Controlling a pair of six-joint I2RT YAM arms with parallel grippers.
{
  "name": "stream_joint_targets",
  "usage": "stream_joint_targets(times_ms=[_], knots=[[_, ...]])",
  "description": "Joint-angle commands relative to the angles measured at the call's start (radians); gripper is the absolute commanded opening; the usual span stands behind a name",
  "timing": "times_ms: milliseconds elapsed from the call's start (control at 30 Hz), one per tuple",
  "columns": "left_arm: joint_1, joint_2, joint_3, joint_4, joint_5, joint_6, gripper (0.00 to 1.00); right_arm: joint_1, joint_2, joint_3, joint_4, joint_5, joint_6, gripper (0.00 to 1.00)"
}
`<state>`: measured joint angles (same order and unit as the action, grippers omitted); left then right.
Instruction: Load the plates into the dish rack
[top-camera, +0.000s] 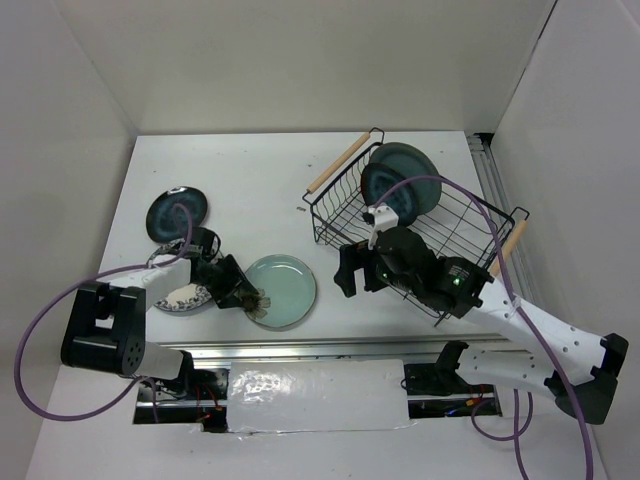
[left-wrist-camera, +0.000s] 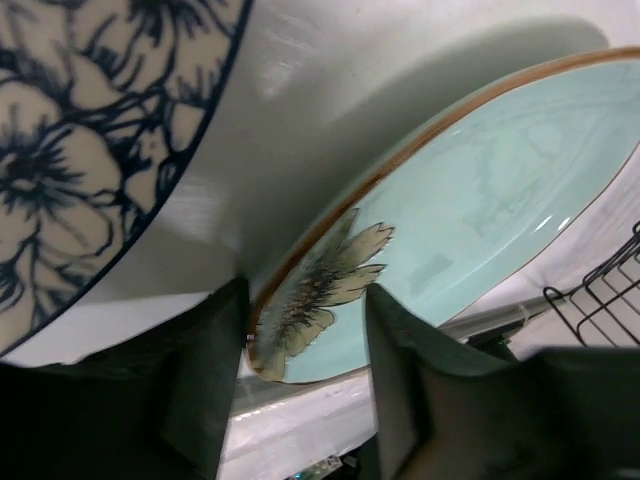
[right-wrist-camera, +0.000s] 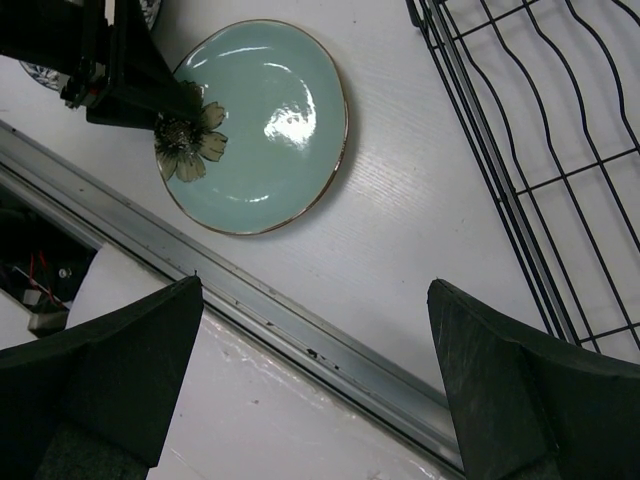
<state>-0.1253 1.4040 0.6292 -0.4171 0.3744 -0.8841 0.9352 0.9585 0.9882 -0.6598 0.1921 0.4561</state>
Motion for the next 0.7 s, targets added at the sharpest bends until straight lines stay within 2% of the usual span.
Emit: stream_joint_targets(times_ms=[0, 133, 167, 233, 267, 300, 467, 667], knots=[[-0.005, -0.005, -0.045, 0.116, 0.029, -0.027, 0.58, 0.010, -0.030, 0.027, -0.017, 0.027, 0.018, 1.00], [-0.005, -0.013, -0.082, 0.152, 0.026, -0.039, 0.39, 0.013, -0.029, 0.030, -0.023, 0.029, 0.023, 1.00], [-0.007, -0.013, -0.082, 0.149, 0.023, -0.044, 0.30, 0.011, -0.026, 0.030, -0.023, 0.029, 0.024, 1.00], [-0.005, -0.025, -0.074, 0.130, 0.002, -0.046, 0.19, 0.014, -0.021, 0.032, -0.027, 0.027, 0.026, 1.00], [-0.005, -0.031, -0.069, 0.120, -0.006, -0.044, 0.07, 0.014, -0.017, 0.033, -0.027, 0.029, 0.027, 1.00], [-0.005, -0.043, -0.051, 0.089, -0.023, -0.044, 0.00, 0.014, -0.015, 0.035, -0.029, 0.032, 0.029, 1.00], [-0.005, -0.100, 0.033, -0.028, -0.068, -0.027, 0.00, 0.014, -0.006, 0.046, -0.031, 0.033, 0.027, 1.00], [0.001, -0.227, 0.087, -0.068, -0.023, 0.013, 0.00, 0.022, 0.029, 0.076, 0.003, -0.028, 0.033, 1.00]])
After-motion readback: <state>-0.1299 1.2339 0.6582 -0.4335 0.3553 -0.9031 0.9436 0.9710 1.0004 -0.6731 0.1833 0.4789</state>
